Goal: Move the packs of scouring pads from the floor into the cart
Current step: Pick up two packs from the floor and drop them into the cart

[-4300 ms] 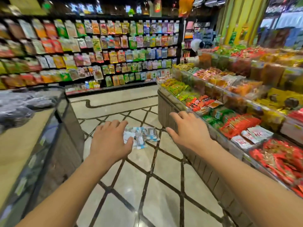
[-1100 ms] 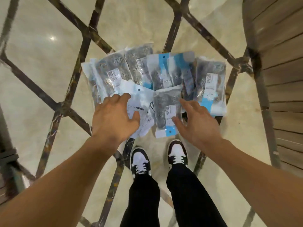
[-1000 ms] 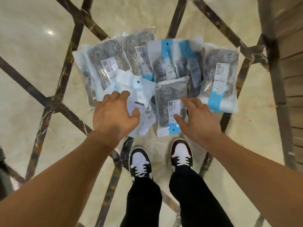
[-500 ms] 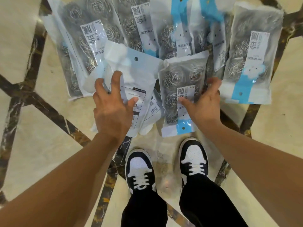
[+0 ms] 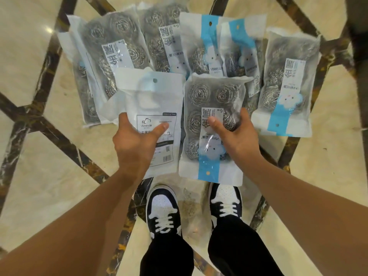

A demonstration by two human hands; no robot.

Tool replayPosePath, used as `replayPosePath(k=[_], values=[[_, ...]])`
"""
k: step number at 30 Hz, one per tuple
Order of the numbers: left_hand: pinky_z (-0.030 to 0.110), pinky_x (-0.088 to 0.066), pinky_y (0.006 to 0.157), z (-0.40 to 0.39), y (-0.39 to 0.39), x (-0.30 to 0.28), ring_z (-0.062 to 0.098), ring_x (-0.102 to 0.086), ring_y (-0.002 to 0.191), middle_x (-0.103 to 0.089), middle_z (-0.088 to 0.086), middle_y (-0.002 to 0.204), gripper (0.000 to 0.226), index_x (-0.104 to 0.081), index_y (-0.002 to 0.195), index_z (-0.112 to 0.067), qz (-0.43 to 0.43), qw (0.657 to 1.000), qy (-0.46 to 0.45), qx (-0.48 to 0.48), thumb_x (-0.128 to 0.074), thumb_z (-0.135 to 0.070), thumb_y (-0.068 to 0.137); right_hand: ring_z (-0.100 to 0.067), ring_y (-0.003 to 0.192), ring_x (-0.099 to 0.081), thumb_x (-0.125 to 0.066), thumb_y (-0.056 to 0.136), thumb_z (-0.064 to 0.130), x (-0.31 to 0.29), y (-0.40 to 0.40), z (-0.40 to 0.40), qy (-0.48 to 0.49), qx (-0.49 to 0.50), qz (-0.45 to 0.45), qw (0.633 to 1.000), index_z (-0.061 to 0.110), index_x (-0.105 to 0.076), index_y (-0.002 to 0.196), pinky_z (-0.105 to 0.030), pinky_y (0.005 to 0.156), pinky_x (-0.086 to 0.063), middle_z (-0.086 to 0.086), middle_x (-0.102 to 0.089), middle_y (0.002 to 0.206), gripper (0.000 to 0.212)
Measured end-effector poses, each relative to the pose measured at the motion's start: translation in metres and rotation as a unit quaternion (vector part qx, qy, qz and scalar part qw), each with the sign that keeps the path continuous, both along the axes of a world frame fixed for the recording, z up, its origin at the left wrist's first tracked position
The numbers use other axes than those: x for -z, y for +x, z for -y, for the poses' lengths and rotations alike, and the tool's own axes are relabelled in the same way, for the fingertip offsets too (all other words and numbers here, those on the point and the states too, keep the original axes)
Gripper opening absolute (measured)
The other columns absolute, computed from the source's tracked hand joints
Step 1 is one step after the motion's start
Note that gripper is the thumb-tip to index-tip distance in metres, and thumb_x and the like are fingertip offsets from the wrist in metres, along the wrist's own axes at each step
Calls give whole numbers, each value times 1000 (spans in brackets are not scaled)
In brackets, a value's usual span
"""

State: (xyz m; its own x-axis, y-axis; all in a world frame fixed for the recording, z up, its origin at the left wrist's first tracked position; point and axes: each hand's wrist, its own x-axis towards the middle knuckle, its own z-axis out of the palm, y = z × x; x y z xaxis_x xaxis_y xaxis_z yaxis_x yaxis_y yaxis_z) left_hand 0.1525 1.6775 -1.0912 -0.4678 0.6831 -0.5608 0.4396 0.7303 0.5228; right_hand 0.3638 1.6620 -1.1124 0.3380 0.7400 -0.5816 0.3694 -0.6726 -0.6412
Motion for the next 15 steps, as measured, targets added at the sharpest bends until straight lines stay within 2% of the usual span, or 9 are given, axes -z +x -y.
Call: replayPosePath(k=[3, 6, 8, 10, 11, 13, 15], values=[[26, -49, 80, -13, -7, -25, 10, -62, 83, -61, -18, 86, 59, -54, 109, -20, 21, 999, 29, -13, -91, -46, 71, -23, 124, -64, -65, 65, 91, -26, 4, -12, 21, 11, 16, 1000, 32, -47, 143, -51, 105, -51, 5, -68, 133, 100], [14, -53, 74, -37, -14, -65, -2, -66, 83, -68, -20, 87, 53, -65, 106, -24, 60, 995, 65, -38, -95, -40, 65, -21, 113, -69, -68, 67, 86, -71, 10, -37, 35, 4, 20, 999, 35, -54, 135, -51, 99, -55, 9, -73, 119, 86], [20, -56, 78, -58, -19, -99, 6, -71, 87, -72, -16, 91, 55, -67, 104, -25, 72, 993, 85, -44, -97, -41, 61, -15, 102, -72, -74, 72, 73, -110, 12, -59, 64, 6, 11, 998, 33, -60, 125, -49, 93, -58, 12, -76, 106, 68], [33, -61, 84, -81, -24, -138, 11, -74, 90, -77, -11, 96, 58, -72, 104, -25, 85, 989, 114, -48, -99, -43, 56, -10, 97, -74, -78, 73, 65, -154, 10, -85, 96, 21, 5, 995, 29, -64, 121, -46, 90, -61, 11, -77, 101, 61], [34, -63, 82, -92, -27, -160, 8, -75, 87, -78, -11, 93, 55, -73, 102, -26, 99, 985, 129, -53, -99, -40, 56, -11, 96, -74, -79, 72, 64, -179, 8, -99, 108, 31, 0, 994, 28, -65, 118, -46, 89, -61, 10, -77, 100, 60], [24, -62, 72, -112, -30, -213, -5, -73, 75, -77, -15, 85, 44, -72, 93, -28, 130, 979, 148, -55, -99, -29, 59, -9, 91, -74, -83, 73, 59, -236, 2, -122, 124, 40, -13, 991, 28, -63, 111, -45, 87, -61, 10, -76, 98, 53], [19, -60, 66, -127, -33, -273, -5, -73, 73, -77, -13, 86, 44, -73, 97, -25, 158, 972, 165, -52, -98, -25, 61, -5, 87, -73, -86, 75, 54, -298, -4, -139, 144, 30, -14, 989, 30, -63, 105, -41, 85, -62, 12, -75, 94, 45]])
